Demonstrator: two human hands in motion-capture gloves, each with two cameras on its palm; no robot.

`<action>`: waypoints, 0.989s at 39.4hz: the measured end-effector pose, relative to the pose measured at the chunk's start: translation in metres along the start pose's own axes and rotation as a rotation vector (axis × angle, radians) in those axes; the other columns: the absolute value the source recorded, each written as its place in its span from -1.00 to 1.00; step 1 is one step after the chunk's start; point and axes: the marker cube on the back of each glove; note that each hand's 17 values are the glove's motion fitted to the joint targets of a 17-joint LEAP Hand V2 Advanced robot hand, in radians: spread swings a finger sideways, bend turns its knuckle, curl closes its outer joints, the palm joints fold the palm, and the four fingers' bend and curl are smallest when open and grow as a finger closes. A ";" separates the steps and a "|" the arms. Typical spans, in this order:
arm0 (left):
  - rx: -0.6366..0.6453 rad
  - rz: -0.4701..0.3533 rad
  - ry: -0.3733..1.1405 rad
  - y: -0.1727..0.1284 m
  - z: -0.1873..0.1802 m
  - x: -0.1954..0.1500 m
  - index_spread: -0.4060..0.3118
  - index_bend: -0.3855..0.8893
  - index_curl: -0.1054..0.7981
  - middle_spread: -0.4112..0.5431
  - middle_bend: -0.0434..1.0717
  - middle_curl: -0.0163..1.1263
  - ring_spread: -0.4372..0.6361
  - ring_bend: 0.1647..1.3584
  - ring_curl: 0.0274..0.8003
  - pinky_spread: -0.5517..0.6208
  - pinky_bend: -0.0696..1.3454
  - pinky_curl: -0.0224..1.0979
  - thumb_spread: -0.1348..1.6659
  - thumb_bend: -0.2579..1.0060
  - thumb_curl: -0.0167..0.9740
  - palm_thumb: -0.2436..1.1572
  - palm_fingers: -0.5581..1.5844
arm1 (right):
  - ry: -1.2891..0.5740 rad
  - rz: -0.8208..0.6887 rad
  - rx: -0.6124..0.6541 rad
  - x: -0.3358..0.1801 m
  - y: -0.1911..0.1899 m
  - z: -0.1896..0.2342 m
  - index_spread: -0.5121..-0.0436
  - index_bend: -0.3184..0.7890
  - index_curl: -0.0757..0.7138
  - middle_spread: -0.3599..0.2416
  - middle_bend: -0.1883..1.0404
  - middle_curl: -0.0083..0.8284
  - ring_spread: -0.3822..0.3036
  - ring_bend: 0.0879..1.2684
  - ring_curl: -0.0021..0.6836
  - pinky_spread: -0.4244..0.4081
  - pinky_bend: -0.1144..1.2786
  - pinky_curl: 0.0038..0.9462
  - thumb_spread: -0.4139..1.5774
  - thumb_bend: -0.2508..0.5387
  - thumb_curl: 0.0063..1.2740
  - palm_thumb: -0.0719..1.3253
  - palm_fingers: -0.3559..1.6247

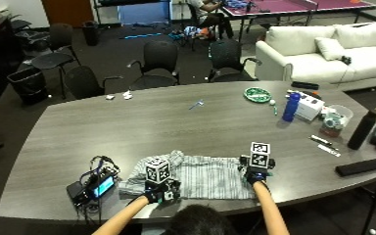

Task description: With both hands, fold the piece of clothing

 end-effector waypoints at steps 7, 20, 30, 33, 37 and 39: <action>-0.001 -0.263 -0.049 -0.011 0.014 -0.049 -0.07 -0.03 0.29 -0.09 -0.65 -0.23 0.04 -0.68 -0.07 0.31 -0.69 -0.39 0.53 -0.65 -0.46 -0.48 -0.09 | -0.038 0.135 -0.102 -0.019 -0.011 0.019 0.48 -0.43 -0.19 0.07 -0.47 0.00 -0.28 -0.11 0.35 -0.43 0.26 -0.10 0.67 -0.51 -0.39 -0.44 0.26; 0.102 -0.635 -0.147 -0.054 -0.015 -0.138 0.07 -0.17 0.19 0.16 -0.75 -0.44 0.41 -0.52 -0.09 0.59 -0.53 -0.37 0.54 -0.61 -0.48 -0.55 -0.41 | 0.008 0.156 -0.188 -0.052 -0.027 0.048 0.60 -0.36 -0.39 0.29 -0.39 -0.02 -0.10 -0.13 0.29 -0.17 0.30 -0.14 0.73 -0.38 -0.47 -0.48 0.08; 0.012 -0.749 -0.029 -0.053 -0.008 -0.161 0.07 -0.25 -0.01 0.32 -0.68 -0.52 0.59 -0.40 -0.13 0.67 -0.36 -0.33 0.54 -0.62 -0.50 -0.59 -0.56 | 0.050 0.200 -0.302 -0.049 -0.021 0.054 0.63 -0.33 -0.46 0.34 -0.36 0.00 -0.06 -0.11 0.25 -0.08 0.29 -0.18 0.76 -0.35 -0.47 -0.37 0.05; -0.016 -0.746 0.000 -0.050 -0.006 -0.161 0.07 -0.25 -0.05 0.35 -0.67 -0.54 0.61 -0.38 -0.13 0.69 -0.34 -0.32 0.53 -0.62 -0.50 -0.61 -0.57 | 0.030 0.209 -0.280 -0.047 -0.024 0.054 0.64 -0.31 -0.46 0.36 -0.32 0.02 -0.02 -0.14 0.24 -0.02 0.25 -0.20 0.76 -0.36 -0.47 -0.35 0.02; -0.019 -0.742 -0.007 -0.049 -0.007 -0.160 0.08 -0.24 -0.10 0.37 -0.65 -0.55 0.64 -0.36 -0.14 0.69 -0.33 -0.32 0.52 -0.62 -0.50 -0.62 -0.58 | -0.032 0.206 -0.267 -0.047 -0.027 0.055 0.67 -0.39 -0.51 0.27 -0.19 0.08 -0.13 -0.07 0.25 -0.07 0.21 -0.22 0.76 -0.34 -0.46 -0.28 0.11; -0.006 -0.736 -0.011 -0.050 -0.009 -0.160 0.10 -0.24 -0.12 0.38 -0.64 -0.55 0.64 -0.35 -0.14 0.70 -0.33 -0.32 0.52 -0.62 -0.50 -0.62 -0.57 | -0.068 0.196 -0.246 -0.048 -0.029 0.055 0.69 -0.41 -0.54 0.21 -0.18 0.09 -0.16 -0.06 0.23 -0.13 0.22 -0.24 0.76 -0.32 -0.45 -0.23 0.14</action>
